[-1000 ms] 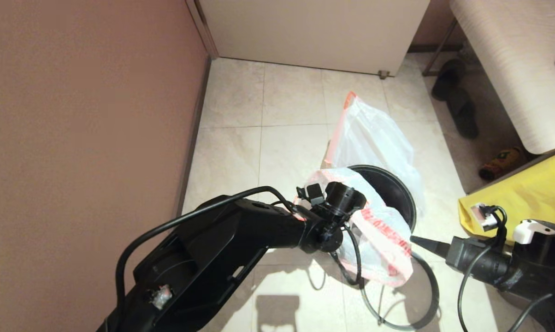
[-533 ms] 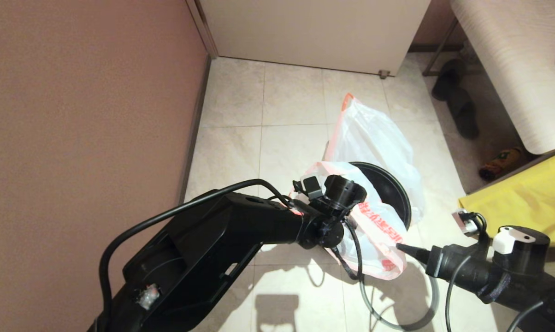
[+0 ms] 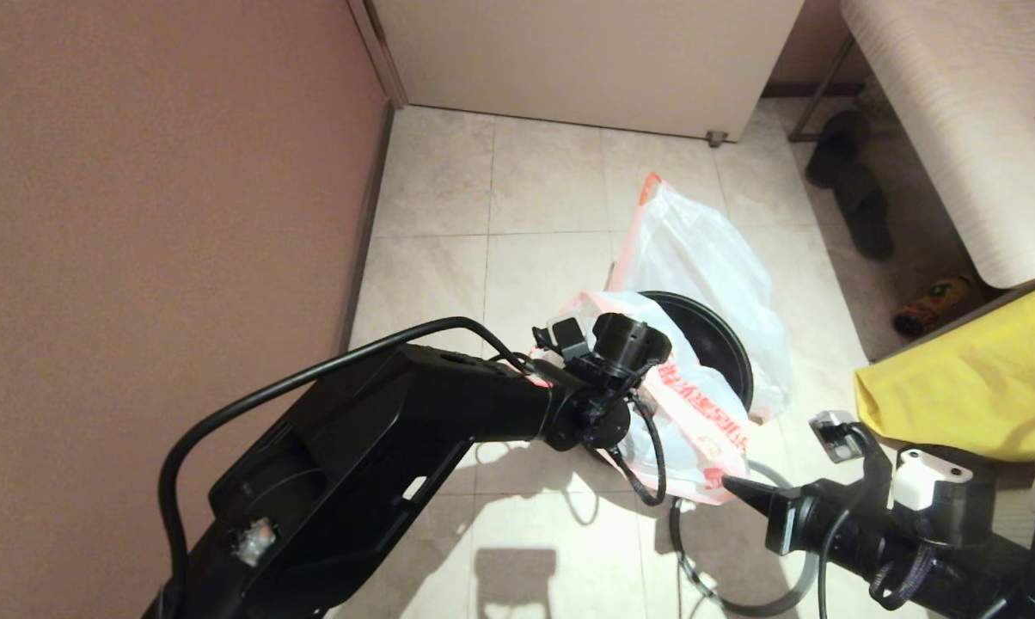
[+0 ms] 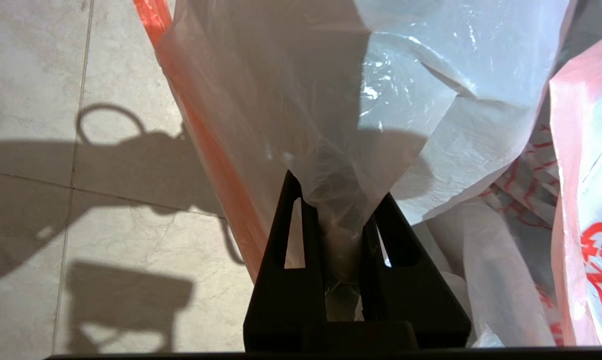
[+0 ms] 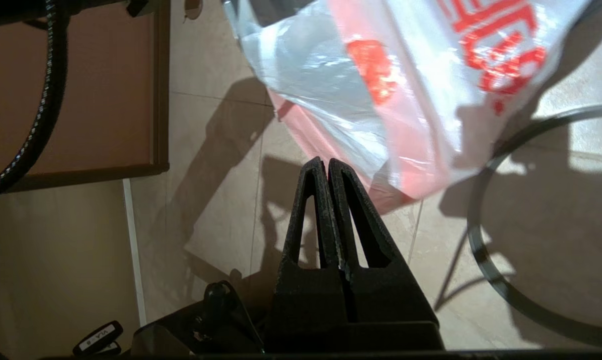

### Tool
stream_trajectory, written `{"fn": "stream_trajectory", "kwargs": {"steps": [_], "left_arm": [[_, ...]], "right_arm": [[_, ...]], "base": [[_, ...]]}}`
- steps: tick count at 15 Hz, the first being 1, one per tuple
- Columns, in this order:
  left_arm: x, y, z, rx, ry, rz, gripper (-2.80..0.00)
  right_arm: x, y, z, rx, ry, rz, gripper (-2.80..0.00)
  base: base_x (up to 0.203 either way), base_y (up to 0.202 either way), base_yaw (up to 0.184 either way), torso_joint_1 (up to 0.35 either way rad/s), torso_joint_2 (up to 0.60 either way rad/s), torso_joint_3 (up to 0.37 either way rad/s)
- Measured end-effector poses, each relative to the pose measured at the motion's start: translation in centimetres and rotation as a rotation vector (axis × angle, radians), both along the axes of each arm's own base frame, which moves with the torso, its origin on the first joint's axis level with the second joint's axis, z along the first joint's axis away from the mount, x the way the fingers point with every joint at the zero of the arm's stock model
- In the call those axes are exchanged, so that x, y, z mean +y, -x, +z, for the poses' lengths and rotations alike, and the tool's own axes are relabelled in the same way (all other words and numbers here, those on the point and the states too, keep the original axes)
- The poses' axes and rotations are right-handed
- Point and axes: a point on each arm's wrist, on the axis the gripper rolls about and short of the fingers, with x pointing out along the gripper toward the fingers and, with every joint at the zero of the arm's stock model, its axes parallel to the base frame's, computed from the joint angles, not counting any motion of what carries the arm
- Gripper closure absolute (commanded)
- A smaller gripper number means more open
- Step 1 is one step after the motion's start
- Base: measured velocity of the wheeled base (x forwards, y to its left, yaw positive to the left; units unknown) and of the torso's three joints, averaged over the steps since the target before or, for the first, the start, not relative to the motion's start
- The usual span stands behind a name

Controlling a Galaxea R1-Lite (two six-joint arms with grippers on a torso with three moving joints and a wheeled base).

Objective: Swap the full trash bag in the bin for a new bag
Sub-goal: Put the new garbage bag on the trash can

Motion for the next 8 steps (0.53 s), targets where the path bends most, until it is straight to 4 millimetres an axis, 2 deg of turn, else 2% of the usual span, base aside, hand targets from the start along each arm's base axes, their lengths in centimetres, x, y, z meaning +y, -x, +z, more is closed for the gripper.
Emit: {"fn": "stream_trajectory", "kwargs": {"steps": [3, 8], "left_arm": [[0.1, 0.3, 1.1, -0.011, 0.009, -0.007, 0.0], [0.4, 0.4, 1.7, -0.007, 0.002, -0.009, 0.0]], "right_arm": [[0.6, 0.8, -0.1, 0.001, 0.062, 0.054, 0.0], [-0.3, -0.1, -0.7, -0.027, 0.089, 0.02, 0.0]], "base": [[0.0, 0.0, 0.0, 0.0, 0.0, 0.0], [0.0, 0.0, 0.0, 0.0, 0.0, 0.0]]}}
